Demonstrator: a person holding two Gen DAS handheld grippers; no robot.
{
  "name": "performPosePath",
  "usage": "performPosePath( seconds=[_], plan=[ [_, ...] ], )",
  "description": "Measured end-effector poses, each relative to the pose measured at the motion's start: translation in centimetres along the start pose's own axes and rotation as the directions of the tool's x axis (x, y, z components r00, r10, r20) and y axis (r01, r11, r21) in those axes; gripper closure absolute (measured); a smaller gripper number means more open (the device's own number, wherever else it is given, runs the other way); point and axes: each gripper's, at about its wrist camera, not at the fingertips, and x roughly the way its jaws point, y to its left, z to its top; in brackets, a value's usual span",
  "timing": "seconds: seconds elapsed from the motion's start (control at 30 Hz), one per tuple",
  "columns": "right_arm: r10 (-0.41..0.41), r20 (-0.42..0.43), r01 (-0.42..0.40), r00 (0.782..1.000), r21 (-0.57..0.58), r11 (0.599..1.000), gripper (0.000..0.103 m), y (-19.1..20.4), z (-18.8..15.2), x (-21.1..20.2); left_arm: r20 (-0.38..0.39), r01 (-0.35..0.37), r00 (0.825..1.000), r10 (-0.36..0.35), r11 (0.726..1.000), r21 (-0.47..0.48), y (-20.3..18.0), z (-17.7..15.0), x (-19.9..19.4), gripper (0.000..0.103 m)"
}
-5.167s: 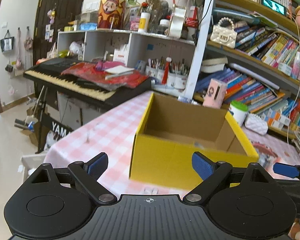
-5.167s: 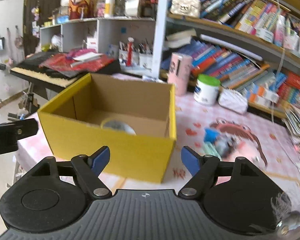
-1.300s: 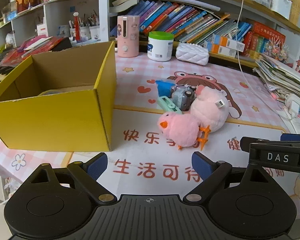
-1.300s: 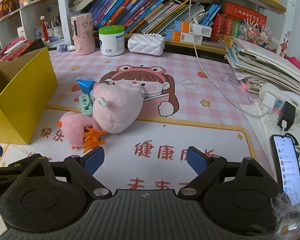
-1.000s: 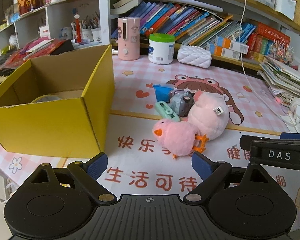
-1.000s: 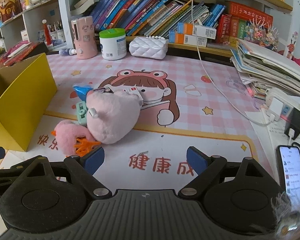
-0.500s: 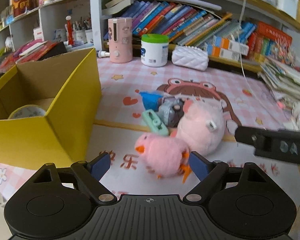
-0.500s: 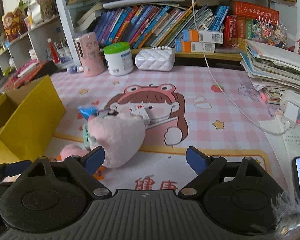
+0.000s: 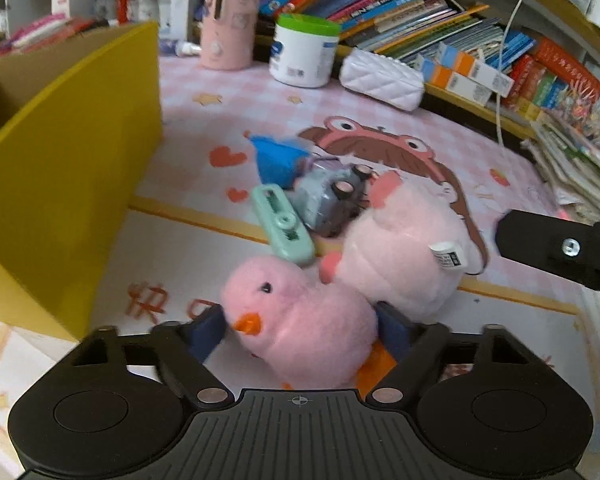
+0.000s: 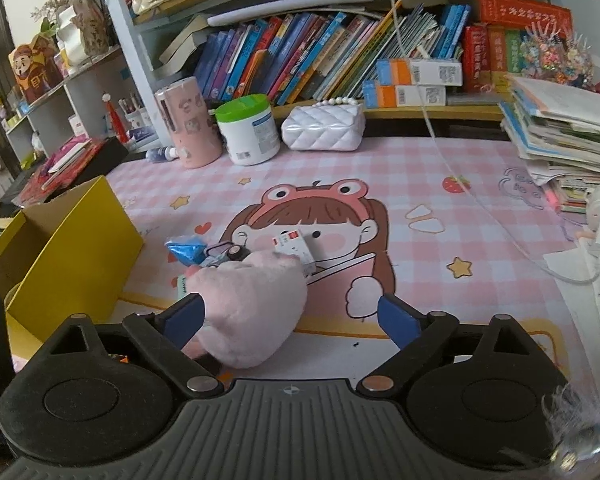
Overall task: Organize objects
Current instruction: 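Grasp the pink chick plush with the left gripper while the right gripper approaches the pink pig plush, then close the right gripper on the pink pig plush while the left gripper holds the chick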
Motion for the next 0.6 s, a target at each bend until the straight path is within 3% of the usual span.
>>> performPosePath(
  seconds=[0.17,0.5,0.6],
  plan=[
    [0.024,-0.035,-0.024,0.999,-0.006,1.0,0.005,0.5,0.2,1.3,0.012,-0.014,1.0,0.014,0.998,0.057,-0.1,-0.5,-1.3,0.038],
    [0.042,-0.141,-0.05,0.989,-0.05,0.998,0.002,3.5,0.1,6.4,0.073,-0.073,0.995,0.073,0.997,0.008,3.2,-2.1,-6.8,0.038],
    [-0.003,-0.172,-0.009,0.985,-0.07,0.998,0.011,4.0,-0.3,8.0,0.093,-0.09,0.991,0.091,0.996,-0.015,4.1,-2.7,-8.2,0.038]
  ],
)
